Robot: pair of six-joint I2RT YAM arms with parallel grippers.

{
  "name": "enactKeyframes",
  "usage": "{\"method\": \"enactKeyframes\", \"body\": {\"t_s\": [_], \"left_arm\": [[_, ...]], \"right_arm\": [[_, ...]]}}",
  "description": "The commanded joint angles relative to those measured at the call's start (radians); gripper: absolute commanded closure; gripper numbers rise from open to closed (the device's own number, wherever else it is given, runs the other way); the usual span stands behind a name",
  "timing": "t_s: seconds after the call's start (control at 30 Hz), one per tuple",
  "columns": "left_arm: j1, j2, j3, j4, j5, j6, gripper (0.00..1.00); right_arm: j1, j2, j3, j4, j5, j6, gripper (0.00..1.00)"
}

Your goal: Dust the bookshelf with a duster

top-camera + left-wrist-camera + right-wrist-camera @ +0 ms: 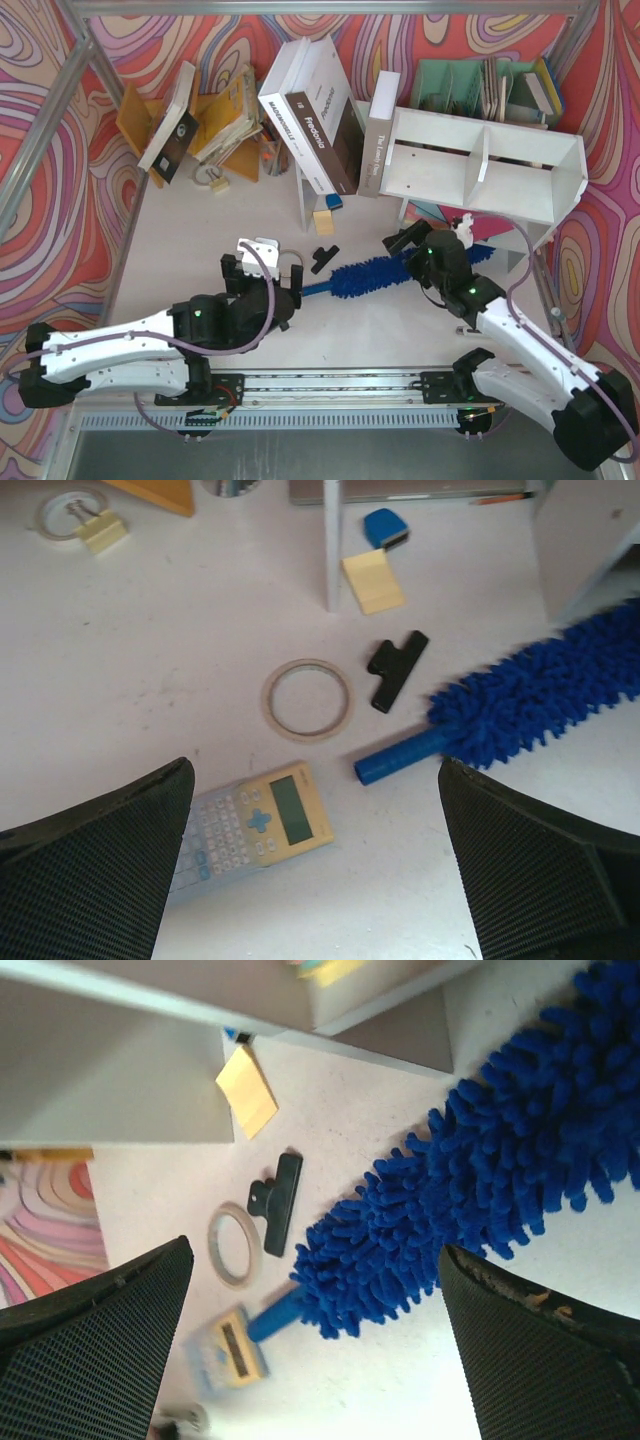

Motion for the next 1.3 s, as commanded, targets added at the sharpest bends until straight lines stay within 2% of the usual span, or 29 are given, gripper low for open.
{"method": "enactKeyframes", "body": {"t_s": [0.0, 0.17, 0.3, 0.4, 0.57, 0.8, 0.93, 1.07, 1.27], "left_arm": [[0.043, 0.032, 0.031, -0.1, -0.071, -0.045, 0.02], [0.121, 0.002, 0.037, -0.136, -0.112, -0.048, 0.02], [0.261, -0.017, 0.019, -0.157, -0.088, -0.033, 0.02], [0.345, -0.035, -0.035, -0.084, -0.077, 0.017, 0.02], [0.452, -0.078, -0.18, 0.161, -0.117, 0.213, 0.02], [0.72, -0.074, -0.334, 0.455, -0.055, 0.378, 0.01], [0.831, -0.021, -0.464, 0.682, 0.002, 0.506, 0.02], [0.94, 0.048, -0.568, 0.923, 0.082, 0.569, 0.01], [1.062, 0.276, -0.65, 1.276, 0.241, 0.664, 0.02]], "right_arm": [[0.006, -0.108, -0.021, 0.011, -0.045, -0.388, 0.01], [0.007, -0.186, -0.073, 0.078, -0.062, -0.577, 0.01], [0.009, -0.264, -0.165, 0.18, -0.044, -0.697, 0.01], [0.009, -0.302, -0.19, 0.204, -0.033, -0.797, 0.01], [0.01, -0.31, -0.224, 0.221, 0.078, -0.896, 0.01], [0.009, -0.293, -0.322, 0.331, 0.205, -0.919, 0.01], [0.009, -0.27, -0.349, 0.397, 0.26, -0.963, 0.01], [0.008, -0.217, -0.361, 0.478, 0.31, -0.991, 0.01], [0.003, -0.115, -0.377, 0.601, 0.367, -1.036, 0.01]]}}
